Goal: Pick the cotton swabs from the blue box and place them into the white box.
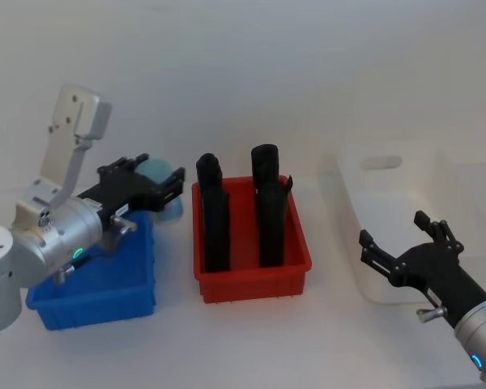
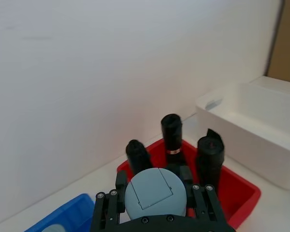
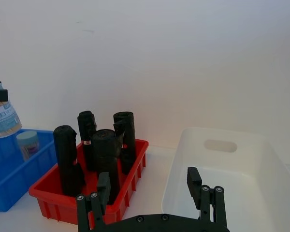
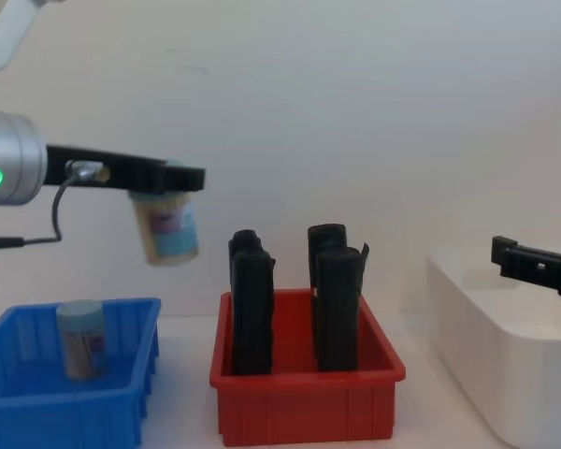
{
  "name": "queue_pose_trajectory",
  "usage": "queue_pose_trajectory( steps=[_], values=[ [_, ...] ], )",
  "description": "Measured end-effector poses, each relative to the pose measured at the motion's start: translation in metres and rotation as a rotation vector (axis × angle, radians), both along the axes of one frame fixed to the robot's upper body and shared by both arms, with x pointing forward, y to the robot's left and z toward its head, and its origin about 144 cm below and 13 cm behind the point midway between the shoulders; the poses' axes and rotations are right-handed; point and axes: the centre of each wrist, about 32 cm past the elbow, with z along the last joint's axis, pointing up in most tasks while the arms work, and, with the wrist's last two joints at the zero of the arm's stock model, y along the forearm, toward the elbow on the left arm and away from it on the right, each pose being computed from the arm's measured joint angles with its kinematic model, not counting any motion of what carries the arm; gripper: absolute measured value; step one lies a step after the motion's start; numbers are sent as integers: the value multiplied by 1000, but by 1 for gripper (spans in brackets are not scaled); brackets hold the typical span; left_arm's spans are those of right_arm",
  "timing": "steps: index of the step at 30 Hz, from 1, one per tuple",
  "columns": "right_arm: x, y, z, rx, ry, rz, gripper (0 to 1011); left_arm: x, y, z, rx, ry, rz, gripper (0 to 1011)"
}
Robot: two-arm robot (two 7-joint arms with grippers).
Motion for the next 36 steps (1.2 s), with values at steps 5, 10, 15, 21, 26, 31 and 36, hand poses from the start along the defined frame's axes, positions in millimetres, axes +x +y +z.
queue_pose_trajectory(
  steps=[5, 10, 15, 21, 26, 31, 36],
  values=[
    [0, 0, 0, 0, 0, 0, 1002, 1, -7, 11, -1, 0, -71, 671],
    [0, 0, 0, 0, 0, 0, 1002, 2, -15, 22, -4, 10, -159, 671],
    [0, 0, 0, 0, 0, 0, 1002, 5, -25, 30, -10, 26, -246, 671],
    [0, 0, 0, 0, 0, 0, 1002, 10, -35, 36, -16, 54, -335, 671],
    [0, 0, 0, 0, 0, 0, 1002, 13, -42, 38, -20, 72, -387, 671],
    [0, 0, 0, 0, 0, 0, 1002, 15, -47, 40, -23, 86, -426, 671],
    [0, 0, 0, -2, -1, 10, 1002, 16, -50, 42, -24, 93, -447, 671]
  ],
)
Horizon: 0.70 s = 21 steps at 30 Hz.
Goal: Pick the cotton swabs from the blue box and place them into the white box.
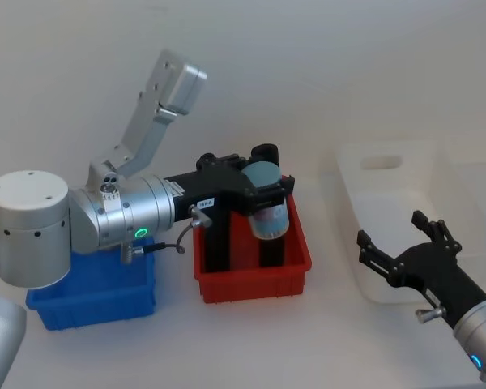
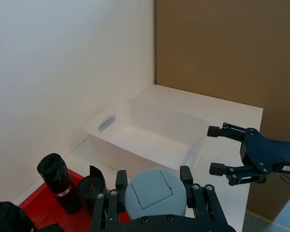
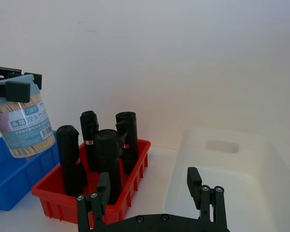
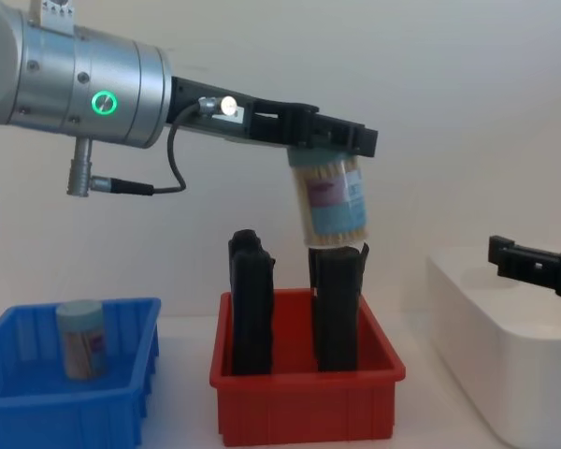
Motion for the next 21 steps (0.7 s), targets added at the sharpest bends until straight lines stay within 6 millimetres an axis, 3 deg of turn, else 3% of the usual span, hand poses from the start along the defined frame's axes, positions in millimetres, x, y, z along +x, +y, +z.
queue_pose_trajectory(
  steps=[21],
  values=[
    [12, 5, 10, -56, 3, 230, 1002, 2, -6, 2, -2, 15, -42, 671]
  ],
)
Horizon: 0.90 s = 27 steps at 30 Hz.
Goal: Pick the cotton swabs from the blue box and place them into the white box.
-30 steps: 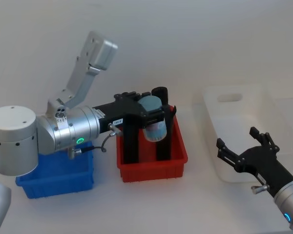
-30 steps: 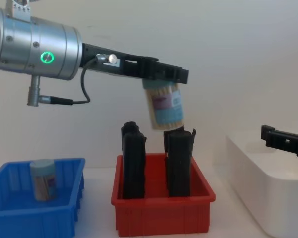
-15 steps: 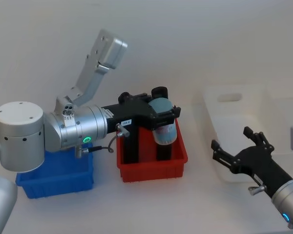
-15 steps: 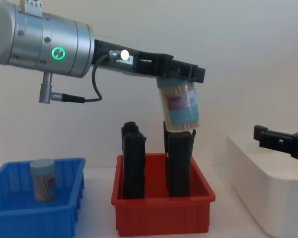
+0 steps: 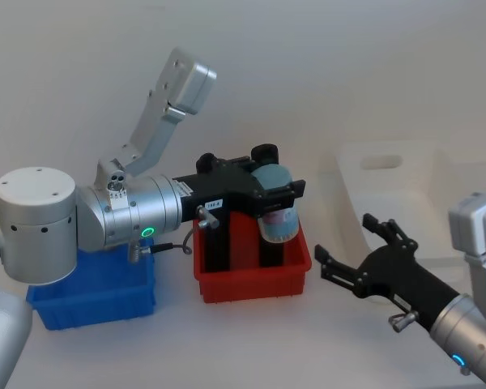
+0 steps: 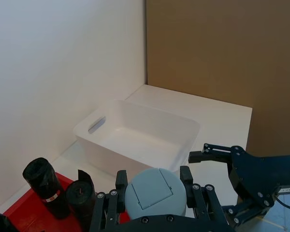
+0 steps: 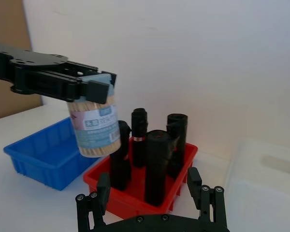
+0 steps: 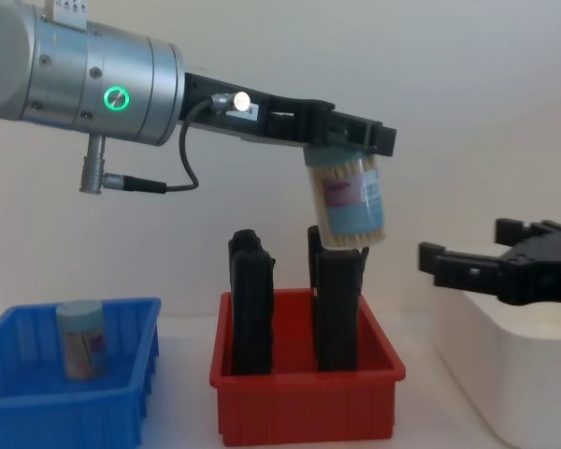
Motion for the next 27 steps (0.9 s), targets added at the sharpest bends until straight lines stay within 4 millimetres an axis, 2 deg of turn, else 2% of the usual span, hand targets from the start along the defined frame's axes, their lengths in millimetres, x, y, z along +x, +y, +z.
queue_pose_trajectory(
  steps=[14, 27],
  values=[
    [16, 21, 13, -45, 4, 190, 1002, 0, -1, 0, 0, 2, -6, 671],
    [36, 36, 24, -82, 7, 270, 1002, 0, -1, 1, 0, 2, -7, 671]
  ],
)
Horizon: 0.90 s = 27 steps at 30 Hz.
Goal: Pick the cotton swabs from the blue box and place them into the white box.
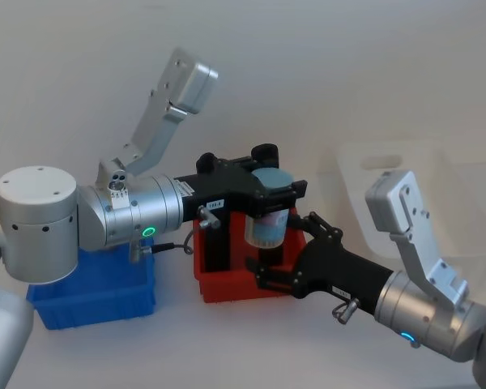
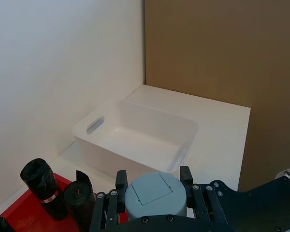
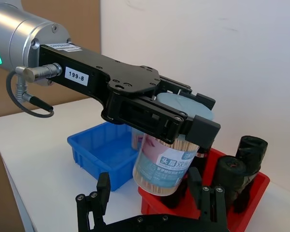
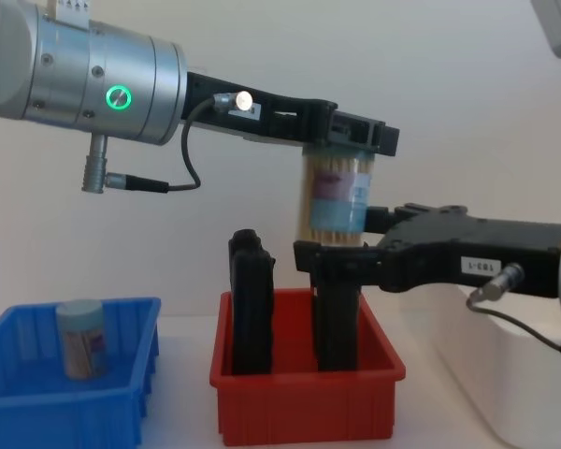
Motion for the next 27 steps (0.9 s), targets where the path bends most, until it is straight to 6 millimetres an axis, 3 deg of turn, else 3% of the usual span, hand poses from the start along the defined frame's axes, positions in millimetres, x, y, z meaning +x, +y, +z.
queue_pose_trajectory(
  steps=[27],
  values=[
    [5, 3, 4, 22, 16, -43, 1002, 0, 0, 0, 0, 0, -1, 671]
  ],
)
